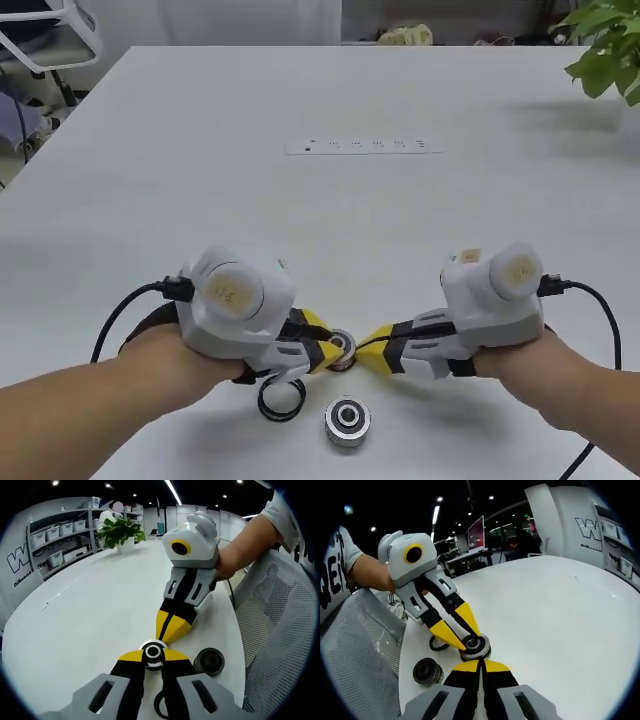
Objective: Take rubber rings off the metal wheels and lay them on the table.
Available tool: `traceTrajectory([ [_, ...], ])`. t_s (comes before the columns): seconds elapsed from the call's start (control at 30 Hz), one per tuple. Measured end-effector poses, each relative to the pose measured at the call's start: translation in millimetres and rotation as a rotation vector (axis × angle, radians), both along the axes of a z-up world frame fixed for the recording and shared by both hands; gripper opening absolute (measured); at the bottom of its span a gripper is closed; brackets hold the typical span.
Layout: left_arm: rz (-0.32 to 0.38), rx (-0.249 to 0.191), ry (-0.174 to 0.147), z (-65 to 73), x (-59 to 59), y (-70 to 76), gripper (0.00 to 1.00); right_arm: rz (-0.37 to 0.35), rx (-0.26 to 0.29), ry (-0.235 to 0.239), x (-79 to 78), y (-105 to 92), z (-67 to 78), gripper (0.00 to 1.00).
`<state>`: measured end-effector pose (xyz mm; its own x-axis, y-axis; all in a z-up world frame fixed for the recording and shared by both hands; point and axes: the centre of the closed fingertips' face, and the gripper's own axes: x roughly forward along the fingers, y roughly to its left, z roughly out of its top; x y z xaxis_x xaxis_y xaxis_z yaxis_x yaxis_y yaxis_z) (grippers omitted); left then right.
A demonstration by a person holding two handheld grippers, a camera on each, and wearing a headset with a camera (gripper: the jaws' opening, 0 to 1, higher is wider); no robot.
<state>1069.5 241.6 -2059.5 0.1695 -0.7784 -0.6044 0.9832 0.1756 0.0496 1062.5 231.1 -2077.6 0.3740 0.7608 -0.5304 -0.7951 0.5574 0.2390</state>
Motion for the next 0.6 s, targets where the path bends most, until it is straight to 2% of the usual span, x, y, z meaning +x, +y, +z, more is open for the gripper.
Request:
traceTrajectory([
  [0.17, -0.002, 0.001, -0.002, 0.0, 0.1, -0.1, 0.07, -0.038, 0.051, 0.048, 0.8, -1.6, 1.0, 0.00],
  [0.43, -0.001, 0.000, -0.001, 0.0, 0.0, -0.4, 0.07, -0.074, 0.092, 0.091, 1.4, -3.0, 1.3, 0.00],
  [0.5, 0.000, 0.000, -0.001, 0.0, -0.1, -0.5, 0.07, -0.101, 0.128, 0.108, 3.1, -4.2, 4.0, 0.00],
  [0.53, 0.001, 0.000, -0.002, 0.1, -0.1, -0.6, 0.07, -0.137, 0.167, 0.116, 7.2, -5.2, 8.7, 0.00],
  [0.6, 0.003, -0.001, -0.002, 0.1, 0.0, -0.7, 0.07, -0.140, 0.192, 0.131, 8.3, -5.8, 12.4, 0.00],
])
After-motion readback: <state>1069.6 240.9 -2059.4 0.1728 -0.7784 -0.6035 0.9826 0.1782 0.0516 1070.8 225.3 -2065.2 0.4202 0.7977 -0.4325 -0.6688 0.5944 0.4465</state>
